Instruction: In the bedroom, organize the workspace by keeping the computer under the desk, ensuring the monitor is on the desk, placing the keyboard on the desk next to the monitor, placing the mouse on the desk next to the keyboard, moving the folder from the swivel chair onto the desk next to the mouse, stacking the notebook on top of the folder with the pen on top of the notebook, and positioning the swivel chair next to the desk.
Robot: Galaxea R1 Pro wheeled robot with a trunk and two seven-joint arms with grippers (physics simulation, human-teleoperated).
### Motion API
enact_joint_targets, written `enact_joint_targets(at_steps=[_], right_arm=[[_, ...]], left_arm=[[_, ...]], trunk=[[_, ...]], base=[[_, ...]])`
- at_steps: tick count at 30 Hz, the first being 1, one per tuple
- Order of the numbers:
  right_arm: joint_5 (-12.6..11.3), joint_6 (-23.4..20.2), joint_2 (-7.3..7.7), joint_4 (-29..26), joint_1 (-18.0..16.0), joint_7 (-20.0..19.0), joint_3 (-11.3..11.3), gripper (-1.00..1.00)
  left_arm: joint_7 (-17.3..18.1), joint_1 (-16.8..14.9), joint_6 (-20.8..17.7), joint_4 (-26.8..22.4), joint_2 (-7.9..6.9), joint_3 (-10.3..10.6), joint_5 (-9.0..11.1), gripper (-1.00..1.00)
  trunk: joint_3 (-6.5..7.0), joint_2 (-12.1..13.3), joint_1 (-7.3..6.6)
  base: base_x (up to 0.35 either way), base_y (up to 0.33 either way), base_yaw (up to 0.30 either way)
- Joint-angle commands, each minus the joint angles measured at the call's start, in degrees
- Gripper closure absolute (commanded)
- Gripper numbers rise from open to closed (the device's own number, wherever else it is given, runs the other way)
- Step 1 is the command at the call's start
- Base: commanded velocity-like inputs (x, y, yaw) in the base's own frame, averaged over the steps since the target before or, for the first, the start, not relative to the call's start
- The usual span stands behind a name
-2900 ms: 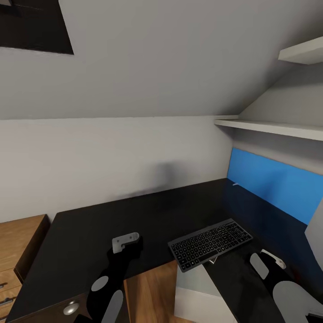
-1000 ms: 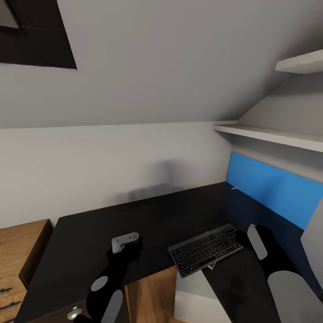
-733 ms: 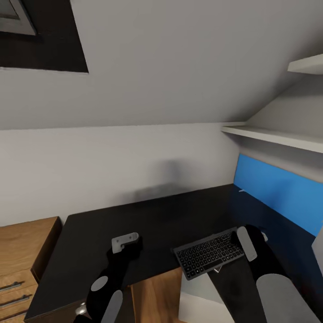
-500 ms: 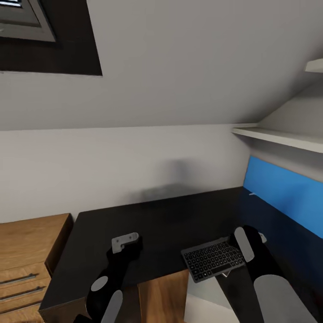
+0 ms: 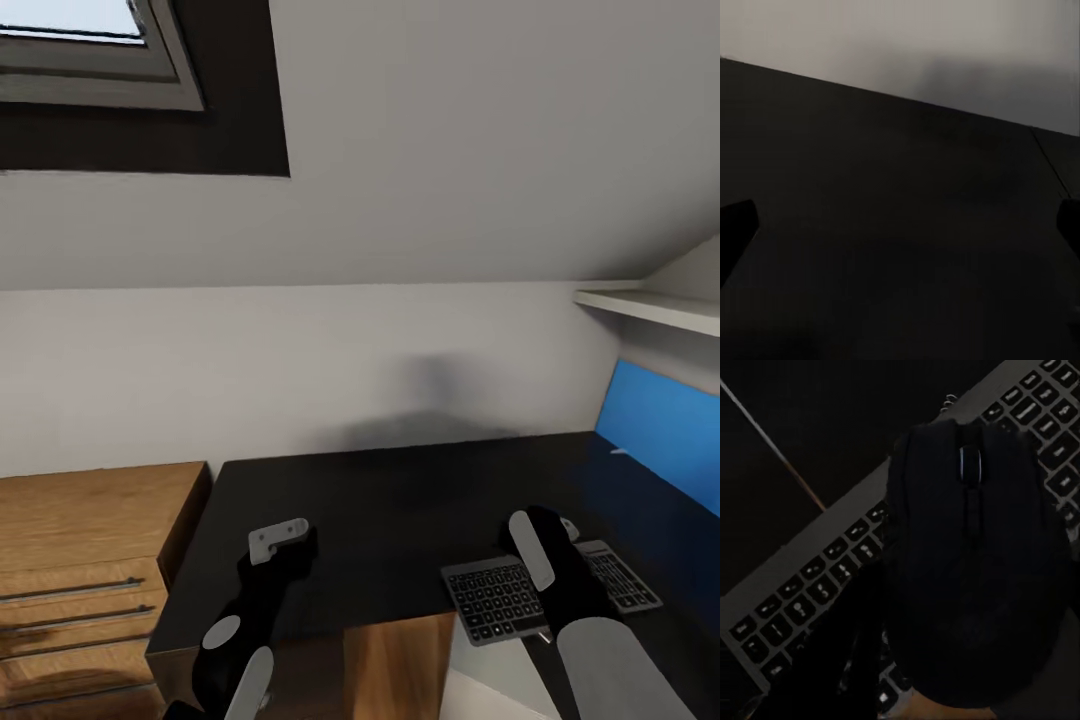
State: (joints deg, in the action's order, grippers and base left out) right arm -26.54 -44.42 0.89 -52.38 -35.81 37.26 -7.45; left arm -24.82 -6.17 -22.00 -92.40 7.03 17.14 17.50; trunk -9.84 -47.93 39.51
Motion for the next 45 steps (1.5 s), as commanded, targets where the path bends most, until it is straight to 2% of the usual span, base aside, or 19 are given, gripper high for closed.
enact_joint_targets(at_steps=[1,7,9,13,20,25,26,28,35,39,45], right_arm=[[-0.7,-0.1,0.0,-0.1,0.0,0.4,0.0,1.0],[-0.7,-0.1,-0.1,0.0,0.0,0.4,0.3,1.0],[-0.7,-0.1,-0.1,0.1,0.3,0.2,1.4,1.0],[-0.8,-0.2,-0.13,0.2,0.4,0.1,2.0,1.0],[-0.8,-0.2,-0.13,0.2,0.5,-0.7,2.1,1.0],[-0.9,-0.2,-0.11,0.2,0.5,-1.3,3.7,1.0],[-0.9,-0.2,-0.1,0.2,0.5,-1.5,4.7,1.0],[-0.9,-0.2,-0.1,0.2,0.5,-2.3,5.2,1.0],[-1.0,-0.3,-0.06,0.2,0.7,-4.3,5.4,1.0],[-0.9,-0.6,0.17,0.2,0.8,-7.8,5.5,1.0],[-0.9,-1.3,0.25,0.2,0.8,-9.3,5.5,1.0]], left_arm=[[-0.5,-0.1,-0.2,-0.1,-0.01,0.1,0.5,-1.0],[-0.5,-0.1,-0.2,0.0,-0.02,0.1,0.5,-1.0],[-0.5,-0.1,-0.2,0.0,-0.06,0.1,0.4,-1.0],[-0.5,-0.1,-0.2,0.0,-0.09,0.0,0.4,-1.0],[-0.5,-0.1,-0.2,0.0,-0.11,-0.2,0.4,-1.0],[-0.5,-0.1,-0.2,0.0,-0.37,-0.2,0.4,-1.0],[-0.5,-0.1,-0.2,0.0,-0.46,-0.2,0.4,-1.0],[-0.5,-0.1,-0.2,0.0,-0.51,-0.2,0.4,-1.0],[-0.5,-0.1,-0.2,0.0,-0.6,-0.2,0.4,-1.0],[-0.5,-0.1,-0.2,0.0,-0.62,-0.2,0.4,-1.0],[-0.5,-0.1,-0.1,0.0,-0.62,-0.2,0.4,-1.0]], trunk=[[-0.09,-0.1,0.01],[-0.09,-0.1,0.01],[-0.09,-0.1,0.01],[-0.09,-0.1,0.01],[-0.09,-0.1,0.01],[-0.09,-0.1,0.01],[-0.09,-0.1,0.01],[-0.09,-0.1,0.01],[-0.09,-0.1,0.01],[-0.09,-0.1,0.01],[-0.09,-0.1,0.01]], base=[[0.0,0.0,0.273],[0.0,0.0,0.273],[0.0,0.0,0.273],[0.0,0.0,0.273],[0.0,0.0,0.273],[0.0,0.0,0.273],[0.0,0.0,0.273],[0.0,0.0,0.273],[0.0,0.0,0.273],[0.0,0.0,0.273],[0.0,0.0,0.273]])
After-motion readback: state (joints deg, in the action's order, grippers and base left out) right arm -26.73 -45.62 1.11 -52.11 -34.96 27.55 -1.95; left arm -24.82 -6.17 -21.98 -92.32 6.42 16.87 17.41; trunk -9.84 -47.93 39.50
